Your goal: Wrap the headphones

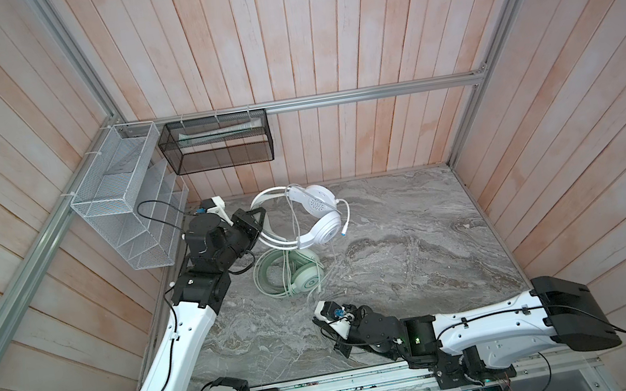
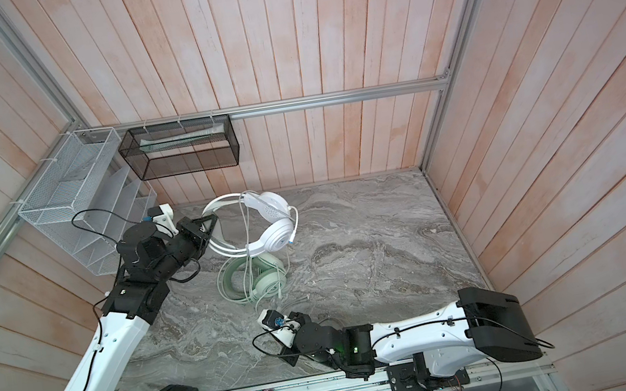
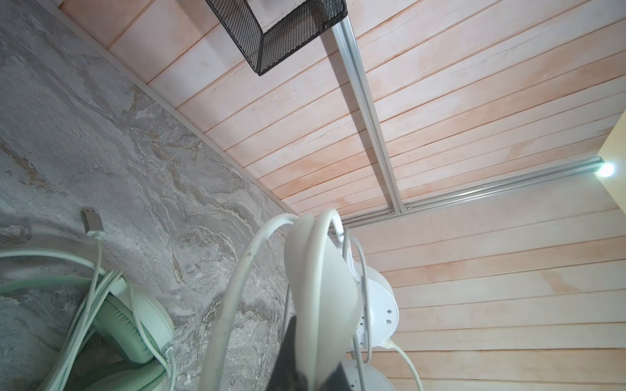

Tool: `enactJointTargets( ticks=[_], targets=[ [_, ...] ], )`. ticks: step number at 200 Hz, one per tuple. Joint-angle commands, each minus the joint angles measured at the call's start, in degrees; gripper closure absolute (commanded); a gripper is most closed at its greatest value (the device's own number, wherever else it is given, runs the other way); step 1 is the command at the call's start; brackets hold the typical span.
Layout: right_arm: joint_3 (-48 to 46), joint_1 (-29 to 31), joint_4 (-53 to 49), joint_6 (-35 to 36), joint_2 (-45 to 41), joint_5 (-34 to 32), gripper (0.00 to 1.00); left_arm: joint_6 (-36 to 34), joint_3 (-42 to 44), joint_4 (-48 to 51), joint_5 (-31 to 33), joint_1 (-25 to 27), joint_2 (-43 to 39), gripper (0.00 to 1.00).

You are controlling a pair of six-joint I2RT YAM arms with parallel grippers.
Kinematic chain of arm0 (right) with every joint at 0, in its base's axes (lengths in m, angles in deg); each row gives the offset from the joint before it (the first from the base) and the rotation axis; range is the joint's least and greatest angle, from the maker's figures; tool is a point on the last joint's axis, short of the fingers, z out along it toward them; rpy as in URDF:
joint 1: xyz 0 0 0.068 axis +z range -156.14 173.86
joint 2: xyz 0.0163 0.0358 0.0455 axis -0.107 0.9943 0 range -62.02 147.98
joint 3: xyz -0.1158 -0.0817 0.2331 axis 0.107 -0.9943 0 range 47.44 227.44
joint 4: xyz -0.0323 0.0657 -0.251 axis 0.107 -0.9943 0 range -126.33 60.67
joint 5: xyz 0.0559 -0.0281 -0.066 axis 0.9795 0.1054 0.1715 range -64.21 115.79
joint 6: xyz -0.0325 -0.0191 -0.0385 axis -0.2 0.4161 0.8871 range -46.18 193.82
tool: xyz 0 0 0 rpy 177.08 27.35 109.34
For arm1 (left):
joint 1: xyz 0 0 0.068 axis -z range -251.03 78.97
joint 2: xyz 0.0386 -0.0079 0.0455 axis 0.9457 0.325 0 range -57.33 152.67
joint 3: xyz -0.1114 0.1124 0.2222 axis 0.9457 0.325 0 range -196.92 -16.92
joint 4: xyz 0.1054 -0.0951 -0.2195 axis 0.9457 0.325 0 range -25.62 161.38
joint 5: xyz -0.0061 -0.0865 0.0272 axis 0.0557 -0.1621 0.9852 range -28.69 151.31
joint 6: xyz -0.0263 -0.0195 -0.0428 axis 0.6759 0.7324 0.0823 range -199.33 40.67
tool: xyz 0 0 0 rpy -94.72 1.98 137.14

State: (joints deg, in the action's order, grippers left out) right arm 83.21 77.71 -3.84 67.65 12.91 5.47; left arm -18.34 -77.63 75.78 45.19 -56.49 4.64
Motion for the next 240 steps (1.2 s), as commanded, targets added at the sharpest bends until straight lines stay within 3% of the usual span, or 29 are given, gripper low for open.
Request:
enactJointTargets(
  ticks=[1, 31, 69, 118, 164, 191, 240],
  targets=[
    [2.5, 0.0, 3.3, -1.0, 3.0, 7.4, 1.00, 2.7, 1.9, -7.5, -1.0, 0.7, -1.2, 1.00],
    [5.7, 1.0, 5.2, -1.6, 7.5, 11.1, 1.00, 3.2, 3.7, -8.6, -1.0, 1.5, -1.0, 1.00],
    [7.0, 0.7, 5.2, -0.8, 8.5, 8.4, 1.00, 3.3, 4.9, -9.0, -0.8, 2.3, -1.5, 1.00],
    [6.4, -0.7, 3.4, 0.6, 3.6, 8.5, 1.00, 0.4, 7.6, -5.4, 0.2, 3.4, -2.0, 1.00],
    [7.8, -1.0, -1.2, 0.4, 1.3, 20.8, 1.00, 2.0, 14.2, -8.4, 2.1, 5.0, -4.6, 1.00],
    [5.9, -1.0, -1.8, 0.3, -1.8, 18.9, 1.00, 1.8, 15.5, -9.3, 2.5, 6.9, -4.7, 1.00],
    [8.5, -2.8, -14.5, 3.2, -9.8, 19.0, 1.00, -0.2, 18.6, -8.8, 5.9, 12.1, -3.8, 1.00]
  ],
)
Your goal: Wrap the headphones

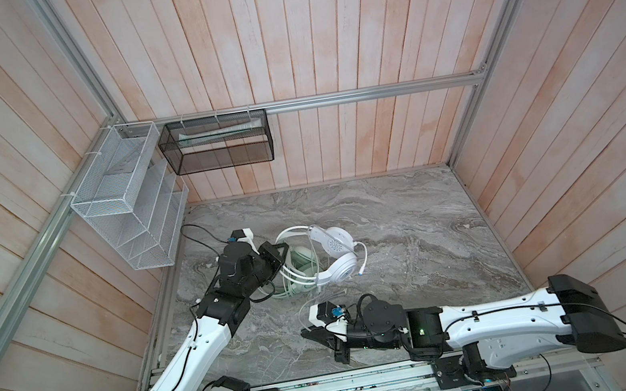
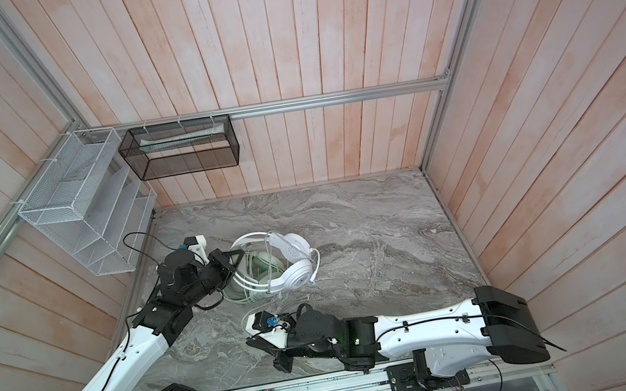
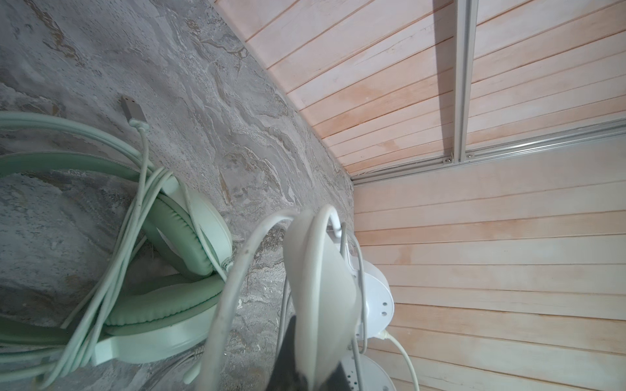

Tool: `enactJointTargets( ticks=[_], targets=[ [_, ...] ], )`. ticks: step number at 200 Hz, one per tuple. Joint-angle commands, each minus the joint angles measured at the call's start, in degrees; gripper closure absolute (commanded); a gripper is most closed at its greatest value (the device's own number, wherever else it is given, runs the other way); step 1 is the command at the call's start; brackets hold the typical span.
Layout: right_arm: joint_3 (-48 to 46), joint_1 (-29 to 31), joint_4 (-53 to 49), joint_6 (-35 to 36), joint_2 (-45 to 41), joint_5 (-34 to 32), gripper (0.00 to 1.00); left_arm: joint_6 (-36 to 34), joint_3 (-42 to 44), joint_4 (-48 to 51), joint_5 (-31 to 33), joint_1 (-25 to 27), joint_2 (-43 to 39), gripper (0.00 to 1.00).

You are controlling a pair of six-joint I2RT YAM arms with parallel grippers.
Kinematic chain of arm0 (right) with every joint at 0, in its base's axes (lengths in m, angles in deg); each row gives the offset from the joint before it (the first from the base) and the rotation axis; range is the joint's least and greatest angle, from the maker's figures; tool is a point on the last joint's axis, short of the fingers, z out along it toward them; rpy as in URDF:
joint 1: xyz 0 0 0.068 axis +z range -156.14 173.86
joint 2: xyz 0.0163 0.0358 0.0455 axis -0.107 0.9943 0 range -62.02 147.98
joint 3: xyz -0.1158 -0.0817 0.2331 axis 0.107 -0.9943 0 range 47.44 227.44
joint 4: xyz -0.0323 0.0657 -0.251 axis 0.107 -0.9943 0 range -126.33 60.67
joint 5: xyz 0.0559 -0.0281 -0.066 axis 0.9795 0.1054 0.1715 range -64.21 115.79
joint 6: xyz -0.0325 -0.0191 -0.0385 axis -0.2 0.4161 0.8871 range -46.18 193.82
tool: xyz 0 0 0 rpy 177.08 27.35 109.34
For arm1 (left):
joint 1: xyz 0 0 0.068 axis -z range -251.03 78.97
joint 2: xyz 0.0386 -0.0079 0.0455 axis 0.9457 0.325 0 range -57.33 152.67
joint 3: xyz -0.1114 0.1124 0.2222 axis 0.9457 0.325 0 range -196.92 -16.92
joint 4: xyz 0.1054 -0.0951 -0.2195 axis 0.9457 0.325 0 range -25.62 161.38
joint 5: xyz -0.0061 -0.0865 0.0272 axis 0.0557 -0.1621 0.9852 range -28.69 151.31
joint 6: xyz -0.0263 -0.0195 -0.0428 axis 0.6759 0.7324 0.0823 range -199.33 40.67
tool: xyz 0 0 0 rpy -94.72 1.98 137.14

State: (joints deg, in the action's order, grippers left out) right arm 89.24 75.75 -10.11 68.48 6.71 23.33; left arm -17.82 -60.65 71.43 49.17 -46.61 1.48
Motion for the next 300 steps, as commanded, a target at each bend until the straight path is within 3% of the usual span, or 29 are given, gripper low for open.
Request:
enactJointTargets(
  ticks=[1, 41, 89, 148, 194, 222, 250, 283, 300],
  targets=[
    [2.5, -0.9, -8.6, 2.5, -3.7, 1.2, 1.00, -0.7, 1.7, -4.4, 2.0, 2.3, -0.7, 1.00],
    [8.9, -3.8, -24.5, 5.9, -11.1, 1.3, 1.00, -2.1, 2.8, -3.1, 4.2, 3.5, -2.3, 1.00],
    [10.8, -6.4, -32.1, 7.2, -17.7, 0.4, 1.00, 0.2, 3.5, -3.4, 3.8, 3.5, -3.7, 1.00],
    [-4.2, -6.4, -22.2, 1.4, -20.7, 3.8, 1.00, 12.7, 2.5, -10.7, 0.3, 1.5, -8.3, 1.00],
    [-15.4, -6.4, -10.1, -1.5, -24.6, -0.9, 1.00, 23.0, 3.0, -16.8, -2.5, -0.3, -9.7, 1.00],
    [-17.4, -6.2, -3.4, -4.5, -21.0, 3.3, 1.00, 27.0, 4.1, -20.2, -2.0, -0.3, -9.9, 1.00],
    [-18.2, -5.7, -0.3, -4.6, -17.3, 0.1, 1.00, 30.1, 4.1, -22.5, -3.5, -0.4, -9.1, 1.00],
    [-26.8, -6.5, 4.4, -4.3, -28.1, -10.4, 1.00, 32.3, 2.0, -22.6, -8.3, -4.2, -10.7, 1.00],
    [-30.4, -8.3, 4.4, -4.5, -34.9, -11.5, 1.00, 32.8, 0.8, -22.0, -9.3, -4.4, -11.7, 1.00]
  ],
)
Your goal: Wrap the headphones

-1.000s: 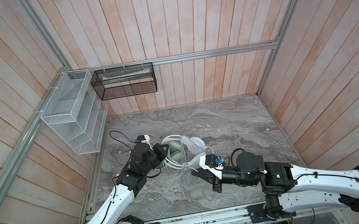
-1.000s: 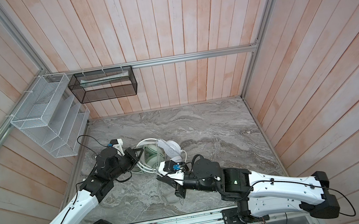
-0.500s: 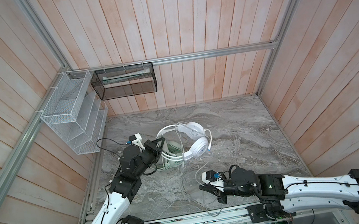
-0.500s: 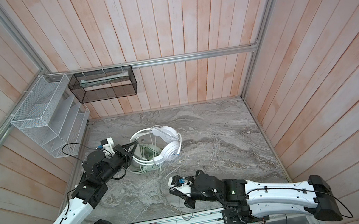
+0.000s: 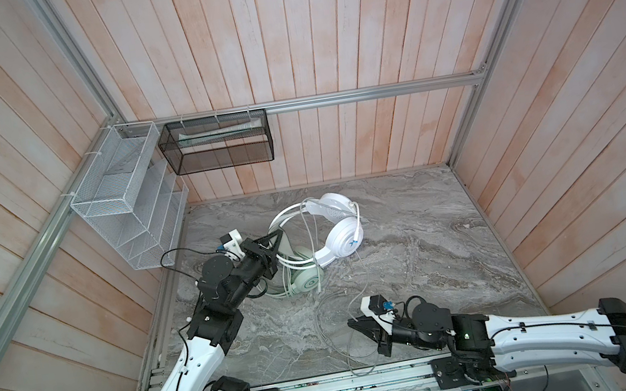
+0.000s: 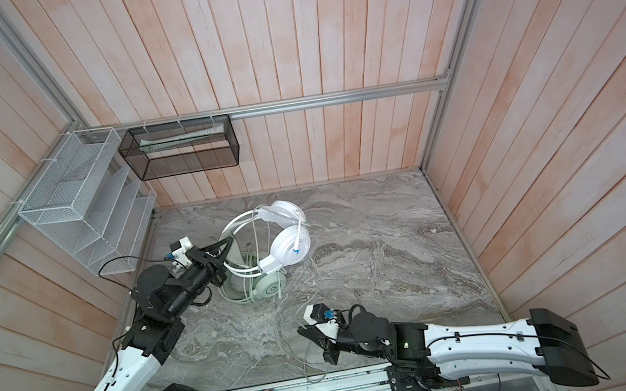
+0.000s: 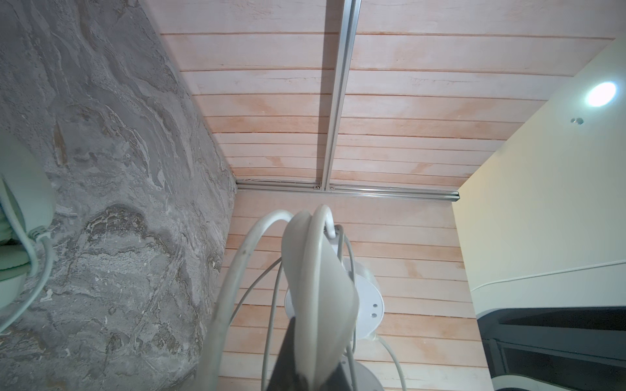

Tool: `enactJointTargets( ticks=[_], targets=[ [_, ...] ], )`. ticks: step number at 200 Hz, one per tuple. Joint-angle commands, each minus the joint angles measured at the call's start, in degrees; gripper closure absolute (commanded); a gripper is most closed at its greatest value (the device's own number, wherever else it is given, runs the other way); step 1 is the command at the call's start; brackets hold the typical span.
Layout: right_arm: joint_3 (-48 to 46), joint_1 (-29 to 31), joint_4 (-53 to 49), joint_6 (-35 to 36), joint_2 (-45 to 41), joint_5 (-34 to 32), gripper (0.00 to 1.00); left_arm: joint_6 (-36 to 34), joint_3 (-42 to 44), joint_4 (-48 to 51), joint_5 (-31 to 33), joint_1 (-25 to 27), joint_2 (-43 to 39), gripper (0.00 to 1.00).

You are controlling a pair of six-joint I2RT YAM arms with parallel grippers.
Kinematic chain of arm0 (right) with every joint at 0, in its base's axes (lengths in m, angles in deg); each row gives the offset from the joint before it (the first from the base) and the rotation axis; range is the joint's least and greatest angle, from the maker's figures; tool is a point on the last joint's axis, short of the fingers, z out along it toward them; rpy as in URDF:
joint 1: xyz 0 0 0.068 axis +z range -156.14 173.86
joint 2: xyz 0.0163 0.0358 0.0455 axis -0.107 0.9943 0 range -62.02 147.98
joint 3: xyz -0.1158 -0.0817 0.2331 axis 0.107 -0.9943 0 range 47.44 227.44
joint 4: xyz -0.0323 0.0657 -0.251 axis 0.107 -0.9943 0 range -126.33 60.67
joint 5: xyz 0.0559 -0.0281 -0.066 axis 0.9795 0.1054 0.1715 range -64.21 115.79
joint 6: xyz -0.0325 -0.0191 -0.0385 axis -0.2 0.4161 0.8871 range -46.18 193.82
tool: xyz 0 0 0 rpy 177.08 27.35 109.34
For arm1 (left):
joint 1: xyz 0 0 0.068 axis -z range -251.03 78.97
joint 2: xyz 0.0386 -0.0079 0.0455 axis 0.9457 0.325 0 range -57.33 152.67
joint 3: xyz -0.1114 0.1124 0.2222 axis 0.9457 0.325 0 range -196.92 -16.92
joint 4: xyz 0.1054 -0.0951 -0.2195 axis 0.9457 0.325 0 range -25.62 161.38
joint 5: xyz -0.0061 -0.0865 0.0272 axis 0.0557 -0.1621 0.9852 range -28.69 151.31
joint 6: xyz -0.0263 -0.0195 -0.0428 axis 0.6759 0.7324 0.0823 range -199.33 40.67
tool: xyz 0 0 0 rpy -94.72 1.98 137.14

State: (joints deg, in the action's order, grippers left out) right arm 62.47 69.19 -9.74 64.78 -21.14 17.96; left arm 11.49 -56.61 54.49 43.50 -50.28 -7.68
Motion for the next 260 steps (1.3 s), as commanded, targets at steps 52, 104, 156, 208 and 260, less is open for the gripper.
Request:
enactJointTargets(
  ticks=[52, 104, 156, 208, 260],
  targets=[
    [-5.2, -3.0, 4.6, -4.1, -6.1, -2.0, 1.00, 13.1, -3.3, -12.3, -6.5, -1.0, -0.9, 1.00],
    [-0.4, -12.5, 6.0, 3.1, -6.8, -4.1, 1.00, 12.4, -7.3, -9.0, -11.3, -0.9, -1.4, 1.00],
    [8.5, -29.9, 6.6, 2.9, 5.8, 18.0, 1.00, 13.5, -7.1, -7.6, -15.9, -0.6, -4.0, 1.00],
    [5.7, -30.4, 21.9, -2.9, 19.5, 26.1, 1.00, 13.9, -10.2, -8.2, -14.8, 0.1, -4.0, 1.00],
    [2.9, -17.4, 28.0, -5.2, 23.8, 21.9, 1.00, 11.8, -10.3, -7.5, -10.3, -1.0, -1.7, 1.00]
  ],
)
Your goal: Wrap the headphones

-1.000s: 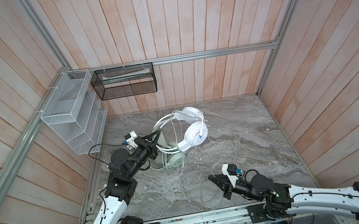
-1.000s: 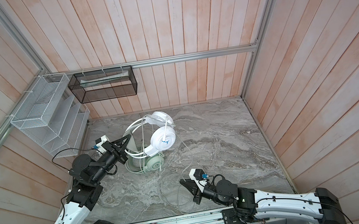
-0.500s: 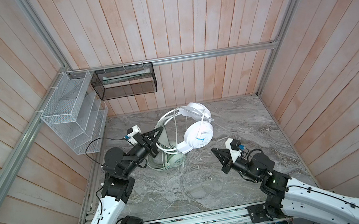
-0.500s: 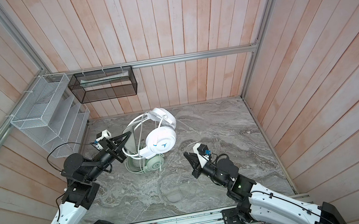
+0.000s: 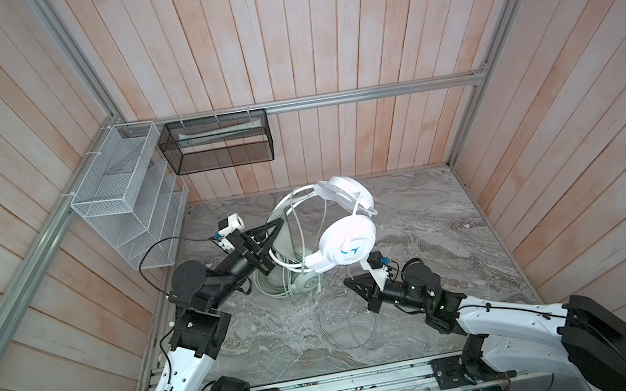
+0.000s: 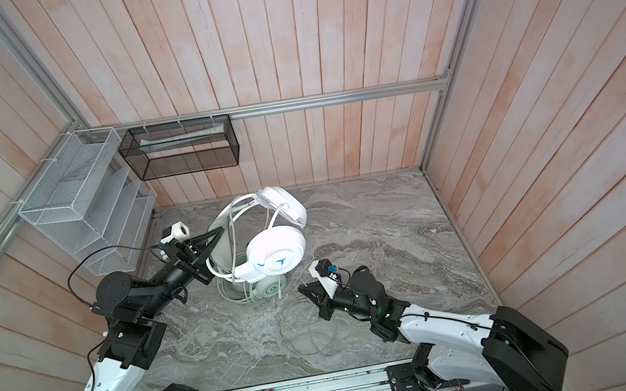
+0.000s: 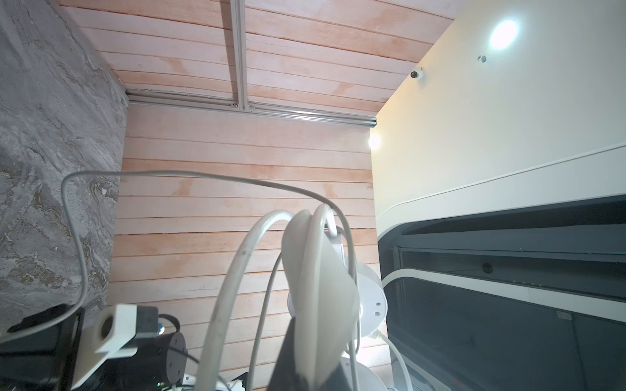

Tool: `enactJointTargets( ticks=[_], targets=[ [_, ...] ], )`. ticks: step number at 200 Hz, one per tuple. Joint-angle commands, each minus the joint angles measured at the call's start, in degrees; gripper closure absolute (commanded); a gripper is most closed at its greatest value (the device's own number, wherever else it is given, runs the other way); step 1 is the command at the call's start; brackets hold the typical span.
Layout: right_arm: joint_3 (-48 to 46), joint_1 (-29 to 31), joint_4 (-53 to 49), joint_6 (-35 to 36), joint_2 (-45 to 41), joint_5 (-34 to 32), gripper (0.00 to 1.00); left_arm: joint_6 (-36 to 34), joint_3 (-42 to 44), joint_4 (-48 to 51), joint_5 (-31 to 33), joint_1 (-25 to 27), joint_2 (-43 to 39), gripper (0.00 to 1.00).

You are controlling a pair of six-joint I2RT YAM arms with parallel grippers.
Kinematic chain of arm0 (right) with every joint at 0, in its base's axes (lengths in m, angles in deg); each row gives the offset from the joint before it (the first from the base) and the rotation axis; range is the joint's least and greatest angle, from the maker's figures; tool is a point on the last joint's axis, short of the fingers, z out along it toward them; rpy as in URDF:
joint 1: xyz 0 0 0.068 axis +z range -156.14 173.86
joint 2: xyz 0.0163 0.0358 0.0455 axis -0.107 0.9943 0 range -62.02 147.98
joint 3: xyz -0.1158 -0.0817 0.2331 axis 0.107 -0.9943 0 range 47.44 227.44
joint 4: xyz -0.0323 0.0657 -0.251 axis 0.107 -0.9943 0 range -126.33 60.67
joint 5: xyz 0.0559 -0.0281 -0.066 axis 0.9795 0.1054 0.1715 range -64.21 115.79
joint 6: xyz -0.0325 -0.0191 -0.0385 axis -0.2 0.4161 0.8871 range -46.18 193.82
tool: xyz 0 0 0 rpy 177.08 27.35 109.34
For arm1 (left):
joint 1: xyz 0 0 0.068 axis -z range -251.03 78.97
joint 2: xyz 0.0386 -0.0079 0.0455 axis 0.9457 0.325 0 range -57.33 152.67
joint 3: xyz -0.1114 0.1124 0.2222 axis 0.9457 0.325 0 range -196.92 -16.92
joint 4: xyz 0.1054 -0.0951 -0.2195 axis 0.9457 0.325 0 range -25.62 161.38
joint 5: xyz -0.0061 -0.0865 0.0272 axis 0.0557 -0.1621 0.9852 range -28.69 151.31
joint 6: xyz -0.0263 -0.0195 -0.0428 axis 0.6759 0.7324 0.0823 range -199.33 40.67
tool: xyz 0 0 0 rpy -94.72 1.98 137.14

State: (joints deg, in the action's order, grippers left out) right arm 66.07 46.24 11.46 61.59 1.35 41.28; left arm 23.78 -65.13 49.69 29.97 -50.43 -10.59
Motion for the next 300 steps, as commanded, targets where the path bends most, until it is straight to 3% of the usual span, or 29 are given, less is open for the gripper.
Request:
enactJointTargets(
  ticks=[1, 30, 67, 117, 146, 190, 210, 252, 300],
  targets=[
    [-0.7, 5.9, 6.9, -2.1, 1.4, -1.6, 1.00, -0.6, -1.7, -2.7, 3.3, -0.8, 1.3, 1.00],
    [0.7, 16.1, 6.5, -1.9, 3.2, -8.9, 1.00, -4.0, -1.8, -1.7, 6.3, -2.4, 4.1, 1.00],
    [2.8, 26.4, 6.0, -1.8, 2.2, -17.0, 1.00, -13.6, -4.1, 5.5, 10.8, -5.3, 7.3, 1.00],
    [10.6, 38.5, 0.8, 1.0, 8.4, -25.3, 1.00, -17.6, -3.4, 2.6, 12.7, -6.0, 13.5, 1.00],
    [10.0, 42.0, 1.0, 0.7, 7.5, -30.1, 1.00, -18.2, -2.6, 1.1, 9.6, -8.2, 15.8, 1.00],
    [6.2, 42.2, -2.2, -1.5, 2.0, -34.4, 1.00, -20.2, -2.6, 1.7, 7.8, -9.7, 16.4, 1.00],
    [8.8, 43.8, -4.6, -3.0, 3.9, -33.4, 1.00, -21.2, -2.5, 1.9, 8.0, -10.5, 17.0, 1.00],
    [14.3, 52.7, -8.2, -1.9, 8.2, -42.3, 1.00, -23.0, -3.3, 1.5, 6.0, -13.7, 20.1, 1.00],
    [14.5, 54.9, -7.5, -4.1, 8.9, -43.3, 1.00, -23.7, -3.4, 0.1, 3.7, -15.1, 22.5, 1.00]
  ],
)
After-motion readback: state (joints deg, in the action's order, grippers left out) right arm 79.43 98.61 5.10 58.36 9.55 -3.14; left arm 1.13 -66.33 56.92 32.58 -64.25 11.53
